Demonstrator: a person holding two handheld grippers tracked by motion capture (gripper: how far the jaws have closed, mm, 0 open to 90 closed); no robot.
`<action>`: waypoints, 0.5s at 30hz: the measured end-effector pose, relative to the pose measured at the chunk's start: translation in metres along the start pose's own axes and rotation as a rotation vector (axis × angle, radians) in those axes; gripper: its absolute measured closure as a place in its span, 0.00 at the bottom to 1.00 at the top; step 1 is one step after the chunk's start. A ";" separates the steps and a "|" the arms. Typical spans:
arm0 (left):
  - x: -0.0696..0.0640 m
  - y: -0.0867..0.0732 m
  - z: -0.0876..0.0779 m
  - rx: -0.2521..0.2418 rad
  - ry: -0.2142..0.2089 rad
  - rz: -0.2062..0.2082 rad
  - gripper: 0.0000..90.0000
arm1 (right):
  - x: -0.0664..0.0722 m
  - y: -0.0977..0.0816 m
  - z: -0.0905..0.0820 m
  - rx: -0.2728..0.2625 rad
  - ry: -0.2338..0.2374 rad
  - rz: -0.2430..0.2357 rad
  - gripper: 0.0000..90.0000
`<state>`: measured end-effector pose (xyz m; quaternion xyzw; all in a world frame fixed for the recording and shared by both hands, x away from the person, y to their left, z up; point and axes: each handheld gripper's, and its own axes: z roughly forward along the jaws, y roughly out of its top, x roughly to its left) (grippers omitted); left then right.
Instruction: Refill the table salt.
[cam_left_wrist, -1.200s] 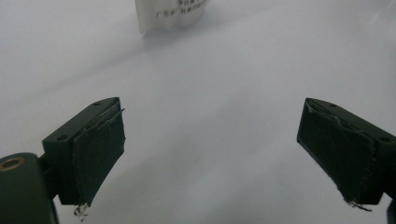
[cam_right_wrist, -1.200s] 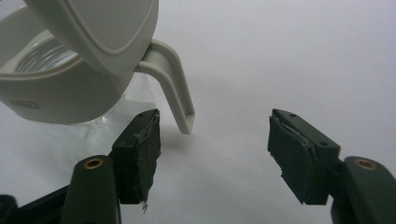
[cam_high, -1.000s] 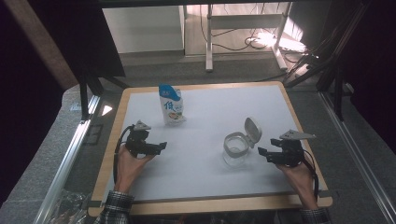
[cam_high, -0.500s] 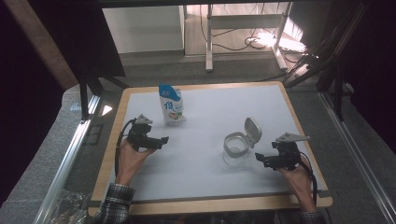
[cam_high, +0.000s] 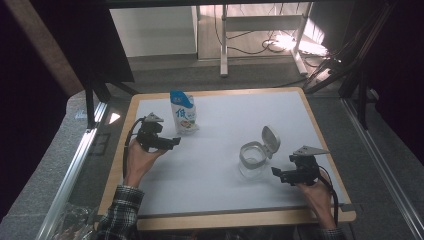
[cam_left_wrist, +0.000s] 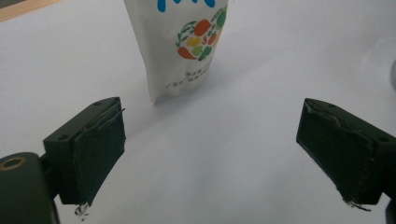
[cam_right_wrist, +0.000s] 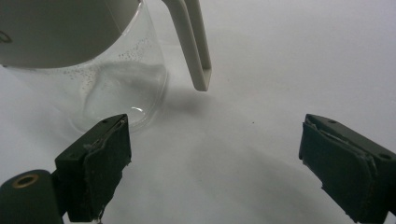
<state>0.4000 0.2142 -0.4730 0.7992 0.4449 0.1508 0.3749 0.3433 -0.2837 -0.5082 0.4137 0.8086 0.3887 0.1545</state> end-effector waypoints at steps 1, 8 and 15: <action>0.002 0.003 0.001 -0.003 -0.007 -0.003 0.09 | 0.001 -0.001 0.000 -0.004 0.001 -0.002 0.11; 0.006 0.007 0.006 -0.021 -0.010 -0.002 0.10 | 0.004 -0.003 0.002 0.004 0.009 -0.008 0.11; 0.008 0.023 0.006 -0.003 0.003 0.043 0.11 | 0.004 -0.004 0.003 0.006 0.013 -0.007 0.11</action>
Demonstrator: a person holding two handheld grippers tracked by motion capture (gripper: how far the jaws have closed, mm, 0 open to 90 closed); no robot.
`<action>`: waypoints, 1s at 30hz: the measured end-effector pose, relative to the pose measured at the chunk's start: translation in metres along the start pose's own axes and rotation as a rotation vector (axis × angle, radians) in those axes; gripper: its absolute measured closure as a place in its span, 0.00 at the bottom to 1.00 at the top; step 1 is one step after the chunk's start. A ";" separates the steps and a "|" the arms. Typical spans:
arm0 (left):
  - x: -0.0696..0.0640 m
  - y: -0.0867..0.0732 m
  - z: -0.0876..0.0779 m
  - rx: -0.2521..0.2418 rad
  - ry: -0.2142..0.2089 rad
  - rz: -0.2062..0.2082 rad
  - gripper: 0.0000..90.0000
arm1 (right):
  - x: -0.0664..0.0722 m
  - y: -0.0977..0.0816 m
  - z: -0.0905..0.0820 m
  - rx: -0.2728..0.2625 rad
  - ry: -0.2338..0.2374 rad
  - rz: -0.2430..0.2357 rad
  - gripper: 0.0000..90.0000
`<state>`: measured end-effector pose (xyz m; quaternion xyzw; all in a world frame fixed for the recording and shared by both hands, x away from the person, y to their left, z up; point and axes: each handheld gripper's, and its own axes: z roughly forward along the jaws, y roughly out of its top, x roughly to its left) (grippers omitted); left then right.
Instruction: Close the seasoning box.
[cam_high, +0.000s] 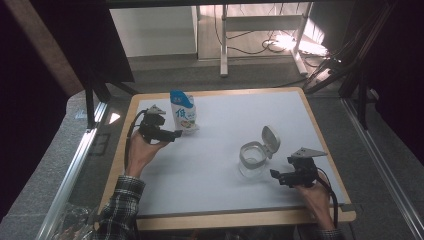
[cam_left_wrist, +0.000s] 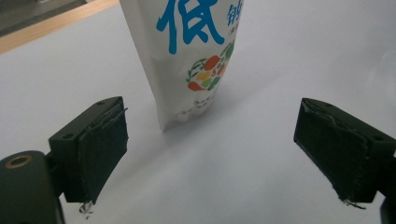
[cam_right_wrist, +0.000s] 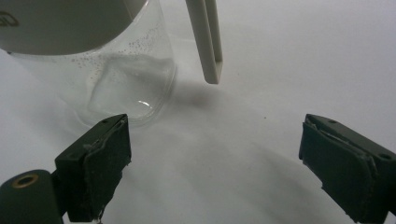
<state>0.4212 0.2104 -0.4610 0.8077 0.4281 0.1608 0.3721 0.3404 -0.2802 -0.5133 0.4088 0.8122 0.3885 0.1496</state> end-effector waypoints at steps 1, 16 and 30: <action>0.001 0.002 0.000 -0.002 -0.005 -0.001 0.11 | 0.000 0.000 0.000 -0.002 -0.001 -0.002 0.11; 0.021 0.011 0.003 -0.034 -0.009 -0.025 0.19 | -0.003 -0.004 0.004 0.010 -0.002 0.002 0.11; 0.037 0.021 0.011 -0.051 -0.031 -0.001 0.29 | -0.003 -0.005 0.008 0.029 0.000 -0.003 0.11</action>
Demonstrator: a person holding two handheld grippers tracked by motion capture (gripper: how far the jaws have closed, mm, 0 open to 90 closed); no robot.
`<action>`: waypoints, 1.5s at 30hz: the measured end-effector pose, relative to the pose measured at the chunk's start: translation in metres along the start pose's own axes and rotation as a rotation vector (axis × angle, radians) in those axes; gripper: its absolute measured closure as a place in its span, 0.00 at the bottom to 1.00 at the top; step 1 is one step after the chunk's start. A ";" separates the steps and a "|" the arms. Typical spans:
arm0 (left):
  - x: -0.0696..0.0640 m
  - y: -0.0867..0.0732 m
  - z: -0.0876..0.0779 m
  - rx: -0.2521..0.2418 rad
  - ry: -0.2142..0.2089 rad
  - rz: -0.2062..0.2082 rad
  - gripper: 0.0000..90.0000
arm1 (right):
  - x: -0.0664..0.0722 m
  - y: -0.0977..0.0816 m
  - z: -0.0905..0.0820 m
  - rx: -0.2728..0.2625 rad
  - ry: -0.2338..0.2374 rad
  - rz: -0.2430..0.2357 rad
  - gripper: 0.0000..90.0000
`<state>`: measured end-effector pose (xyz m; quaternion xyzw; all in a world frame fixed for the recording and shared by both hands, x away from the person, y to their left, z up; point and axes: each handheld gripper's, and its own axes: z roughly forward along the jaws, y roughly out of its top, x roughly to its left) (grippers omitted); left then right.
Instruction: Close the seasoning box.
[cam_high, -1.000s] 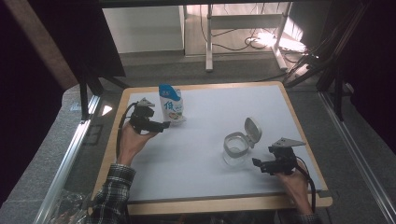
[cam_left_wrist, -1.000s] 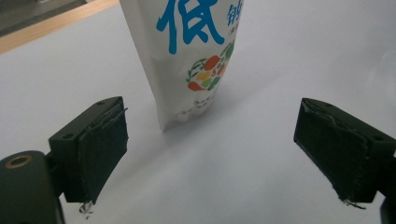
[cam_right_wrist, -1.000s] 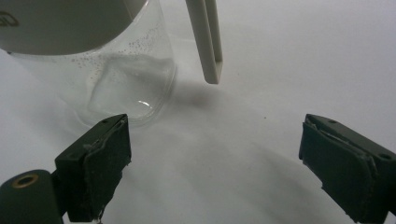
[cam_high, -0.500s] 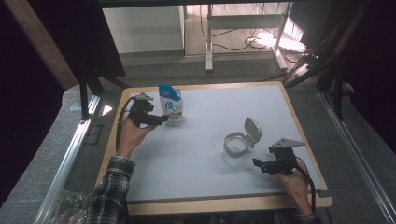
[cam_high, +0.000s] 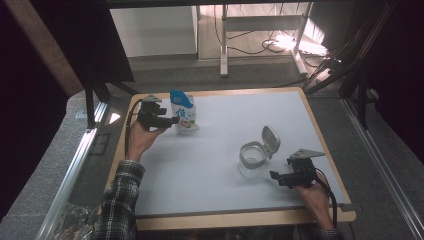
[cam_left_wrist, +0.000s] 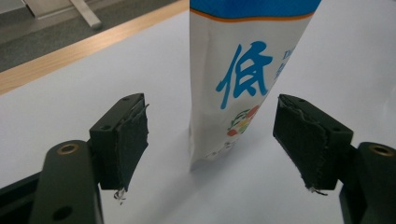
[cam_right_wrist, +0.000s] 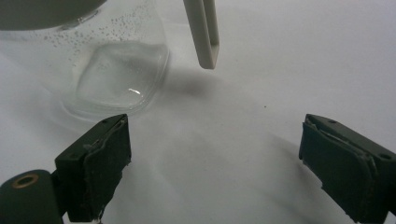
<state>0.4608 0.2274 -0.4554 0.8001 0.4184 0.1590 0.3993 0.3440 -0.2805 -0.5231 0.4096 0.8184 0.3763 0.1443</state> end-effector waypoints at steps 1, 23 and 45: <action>0.000 0.003 -0.001 -0.005 -0.006 0.006 0.30 | 0.000 0.000 0.000 0.002 -0.001 0.000 0.11; 0.006 0.015 0.019 -0.013 -0.072 0.055 0.50 | 0.001 -0.002 0.004 0.021 0.010 -0.005 0.11; -0.005 0.025 0.016 0.017 -0.049 0.118 0.98 | 0.001 -0.002 0.004 0.020 0.008 -0.009 0.11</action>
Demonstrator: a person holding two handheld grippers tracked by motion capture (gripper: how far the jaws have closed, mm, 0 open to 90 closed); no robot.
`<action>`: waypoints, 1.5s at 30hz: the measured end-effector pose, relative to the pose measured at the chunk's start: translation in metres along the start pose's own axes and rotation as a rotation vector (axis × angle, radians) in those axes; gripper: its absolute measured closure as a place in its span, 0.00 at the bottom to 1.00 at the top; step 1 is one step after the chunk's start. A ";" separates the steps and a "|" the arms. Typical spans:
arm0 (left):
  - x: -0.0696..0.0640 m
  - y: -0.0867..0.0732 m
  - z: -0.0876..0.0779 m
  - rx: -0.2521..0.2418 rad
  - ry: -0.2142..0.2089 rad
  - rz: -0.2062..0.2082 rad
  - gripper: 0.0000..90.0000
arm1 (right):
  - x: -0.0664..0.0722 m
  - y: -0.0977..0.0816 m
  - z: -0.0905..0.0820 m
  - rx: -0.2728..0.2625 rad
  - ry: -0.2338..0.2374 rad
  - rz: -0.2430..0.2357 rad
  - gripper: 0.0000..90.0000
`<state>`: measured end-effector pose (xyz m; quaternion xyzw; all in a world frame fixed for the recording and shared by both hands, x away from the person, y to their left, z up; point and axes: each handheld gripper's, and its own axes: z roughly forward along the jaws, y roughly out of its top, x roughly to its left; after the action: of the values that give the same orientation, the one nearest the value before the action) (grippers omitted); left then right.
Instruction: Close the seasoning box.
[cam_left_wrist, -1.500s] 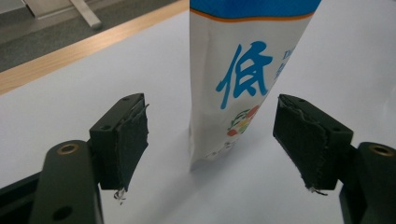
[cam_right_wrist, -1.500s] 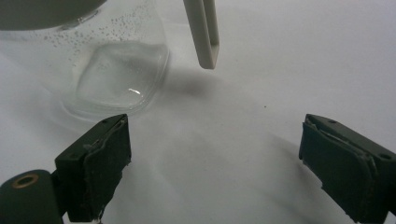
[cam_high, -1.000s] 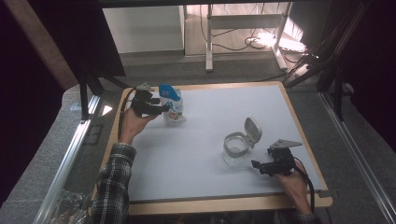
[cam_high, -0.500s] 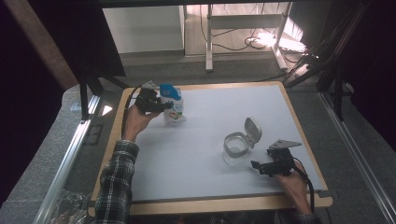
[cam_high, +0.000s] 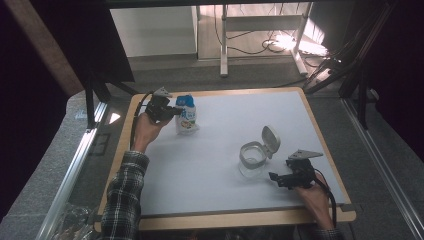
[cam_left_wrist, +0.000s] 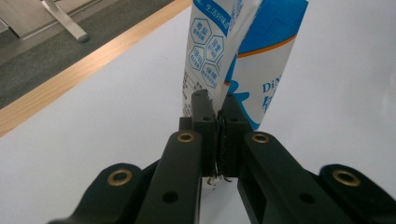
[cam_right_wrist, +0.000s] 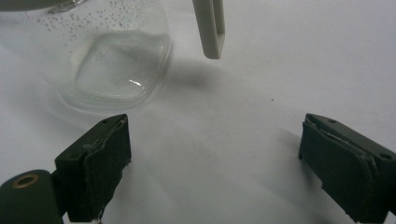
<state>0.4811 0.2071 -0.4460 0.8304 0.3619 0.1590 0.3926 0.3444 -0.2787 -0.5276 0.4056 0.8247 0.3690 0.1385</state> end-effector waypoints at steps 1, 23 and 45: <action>-0.001 0.000 -0.001 0.001 -0.010 -0.002 0.98 | 0.000 0.000 0.000 0.000 -0.001 -0.002 0.11; -0.030 0.009 -0.008 0.018 -0.045 0.020 1.00 | 0.009 -0.002 0.005 0.027 -0.060 -0.107 0.07; -0.078 0.006 -0.036 -0.029 -0.120 0.066 1.00 | 0.010 0.000 0.004 0.041 -0.059 -0.101 0.06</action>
<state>0.4105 0.1674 -0.4168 0.8442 0.3077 0.1270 0.4203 0.3406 -0.2691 -0.5301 0.3770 0.8470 0.3326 0.1727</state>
